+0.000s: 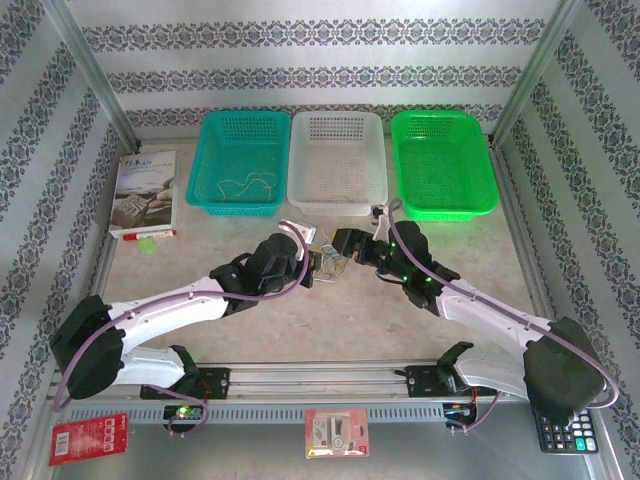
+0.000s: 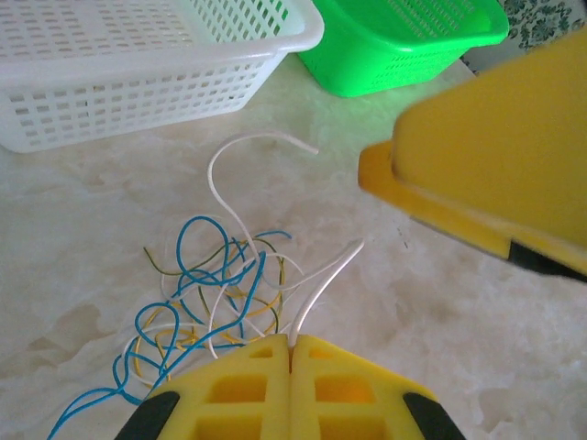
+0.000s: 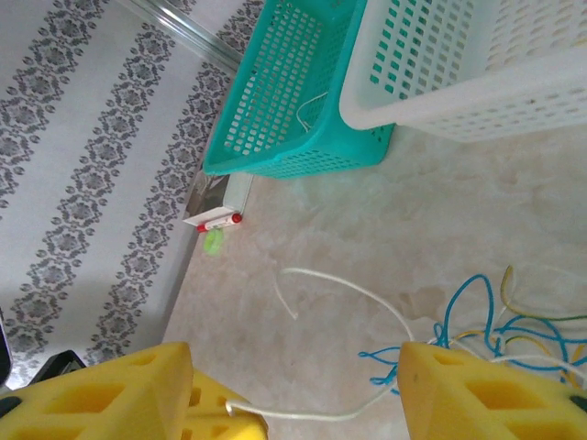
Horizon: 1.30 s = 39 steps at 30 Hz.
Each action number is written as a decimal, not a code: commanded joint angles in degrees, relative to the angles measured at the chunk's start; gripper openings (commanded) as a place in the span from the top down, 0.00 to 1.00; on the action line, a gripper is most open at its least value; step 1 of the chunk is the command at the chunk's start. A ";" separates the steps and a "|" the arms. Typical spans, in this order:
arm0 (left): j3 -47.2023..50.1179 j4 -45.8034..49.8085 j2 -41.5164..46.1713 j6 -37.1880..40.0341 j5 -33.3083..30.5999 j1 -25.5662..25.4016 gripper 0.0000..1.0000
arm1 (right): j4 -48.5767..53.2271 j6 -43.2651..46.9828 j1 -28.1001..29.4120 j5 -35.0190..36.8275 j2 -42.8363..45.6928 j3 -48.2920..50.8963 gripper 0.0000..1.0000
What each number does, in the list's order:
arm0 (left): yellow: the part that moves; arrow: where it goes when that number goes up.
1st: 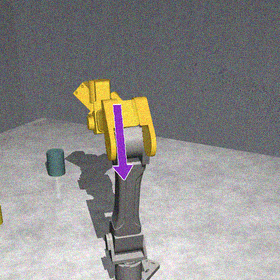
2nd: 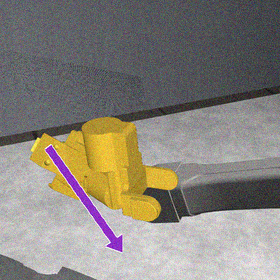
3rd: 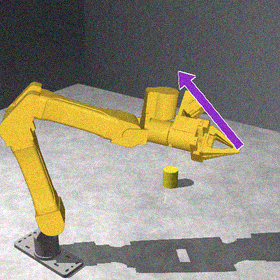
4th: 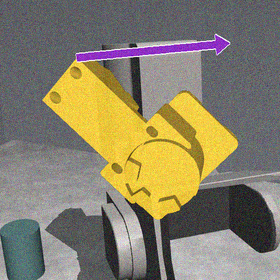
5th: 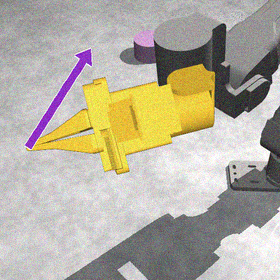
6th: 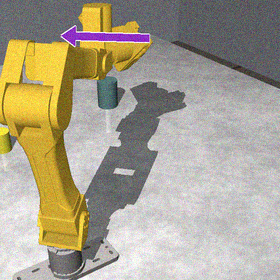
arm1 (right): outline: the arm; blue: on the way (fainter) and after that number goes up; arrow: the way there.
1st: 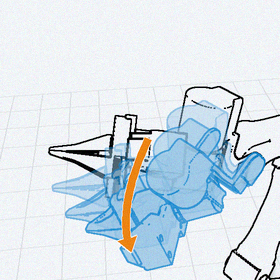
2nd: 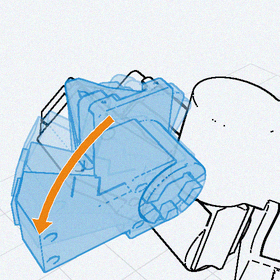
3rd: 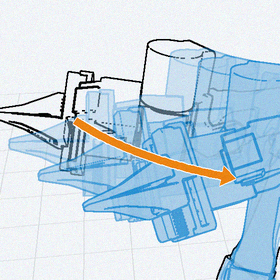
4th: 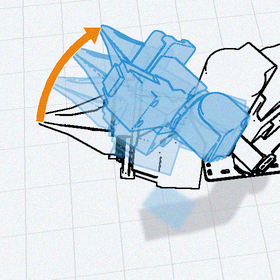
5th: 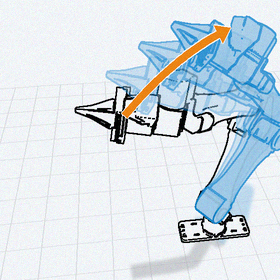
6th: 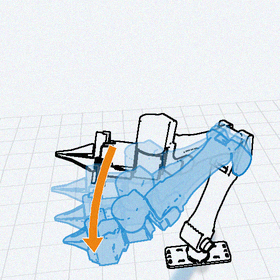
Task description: Untangle the cables
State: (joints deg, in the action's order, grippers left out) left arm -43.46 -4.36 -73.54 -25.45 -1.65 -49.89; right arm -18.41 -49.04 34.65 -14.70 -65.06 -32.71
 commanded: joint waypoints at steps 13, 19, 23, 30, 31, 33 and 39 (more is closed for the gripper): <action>2.97 -5.64 1.29 3.81 1.30 -0.74 1.00 | 10.30 9.80 1.50 4.12 -2.79 -7.22 0.39; 3.72 -7.22 0.94 4.75 1.38 -0.73 1.00 | 12.32 11.53 1.91 4.69 -3.16 -8.53 0.39; 4.30 -8.27 0.84 5.28 1.39 -0.74 1.00 | 14.13 12.91 1.91 5.62 -2.80 -9.45 0.39; 4.92 -8.89 1.05 5.68 1.35 -0.74 1.00 | 15.16 13.88 1.80 6.14 -2.72 -11.00 0.38; 4.95 -9.04 1.07 5.68 1.36 -0.74 1.00 | 15.17 13.77 1.89 5.81 -2.87 -11.27 0.38; 5.15 -9.48 1.16 5.68 1.53 -0.74 1.00 | 15.12 13.79 1.91 5.54 -3.71 -11.77 0.38; 4.88 -9.23 0.99 6.06 1.56 -0.74 1.00 | 14.43 13.79 1.89 5.23 -6.58 -13.78 0.38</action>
State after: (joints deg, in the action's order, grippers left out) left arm -38.85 -10.55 -73.54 -20.91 -0.40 -49.89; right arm -3.60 -35.99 35.90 -9.69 -70.35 -44.45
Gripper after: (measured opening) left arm 0.047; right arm 0.619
